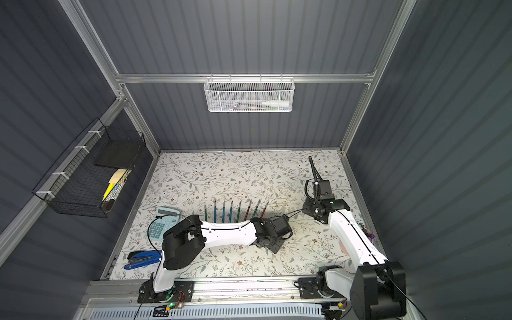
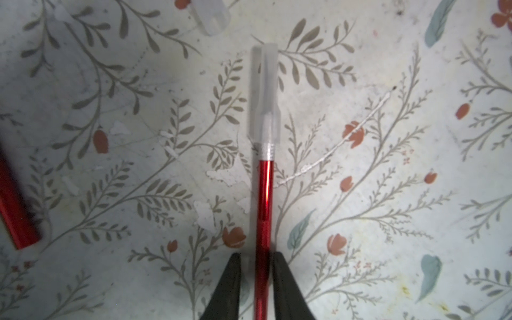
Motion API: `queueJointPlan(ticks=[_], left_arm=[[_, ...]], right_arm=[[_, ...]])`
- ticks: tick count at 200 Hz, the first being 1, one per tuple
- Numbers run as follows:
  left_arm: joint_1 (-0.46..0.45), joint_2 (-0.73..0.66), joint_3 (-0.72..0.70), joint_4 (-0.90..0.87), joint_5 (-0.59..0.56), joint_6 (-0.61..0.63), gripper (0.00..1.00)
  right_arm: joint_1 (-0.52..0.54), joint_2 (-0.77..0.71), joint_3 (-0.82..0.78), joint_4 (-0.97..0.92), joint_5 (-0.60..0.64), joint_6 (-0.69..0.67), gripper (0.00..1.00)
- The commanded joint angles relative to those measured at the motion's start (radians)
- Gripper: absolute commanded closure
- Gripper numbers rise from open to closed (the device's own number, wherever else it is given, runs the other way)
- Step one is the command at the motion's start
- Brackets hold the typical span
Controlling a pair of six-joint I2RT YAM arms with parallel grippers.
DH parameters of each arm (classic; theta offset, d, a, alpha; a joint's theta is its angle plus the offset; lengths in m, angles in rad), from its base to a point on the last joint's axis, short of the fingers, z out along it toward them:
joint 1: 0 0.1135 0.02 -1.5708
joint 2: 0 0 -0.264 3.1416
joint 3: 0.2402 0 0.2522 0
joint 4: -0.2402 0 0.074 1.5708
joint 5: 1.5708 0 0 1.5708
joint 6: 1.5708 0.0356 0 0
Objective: Remove protective caps from carving knives
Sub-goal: Pick up the carving knife from the center of the board.
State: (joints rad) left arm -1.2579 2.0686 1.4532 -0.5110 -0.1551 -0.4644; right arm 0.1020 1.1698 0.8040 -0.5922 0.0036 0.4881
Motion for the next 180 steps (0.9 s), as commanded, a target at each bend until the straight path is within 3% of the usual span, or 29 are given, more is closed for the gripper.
queueJointPlan(ticks=[1, 80, 180], left_arm=[[-0.009, 0.021, 0.014, -0.038, -0.005, -0.003, 0.81], [-0.008, -0.012, 0.011, -0.042, -0.021, 0.007, 1.0], [0.119, -0.19, -0.096, 0.043, 0.127, 0.027, 1.0]], right_arm=[[-0.006, -0.006, -0.011, -0.002, 0.011, -0.005, 0.6], [-0.007, -0.006, -0.005, -0.002, -0.005, -0.001, 0.59], [-0.022, 0.011, 0.013, 0.045, -0.179, 0.023, 0.58]])
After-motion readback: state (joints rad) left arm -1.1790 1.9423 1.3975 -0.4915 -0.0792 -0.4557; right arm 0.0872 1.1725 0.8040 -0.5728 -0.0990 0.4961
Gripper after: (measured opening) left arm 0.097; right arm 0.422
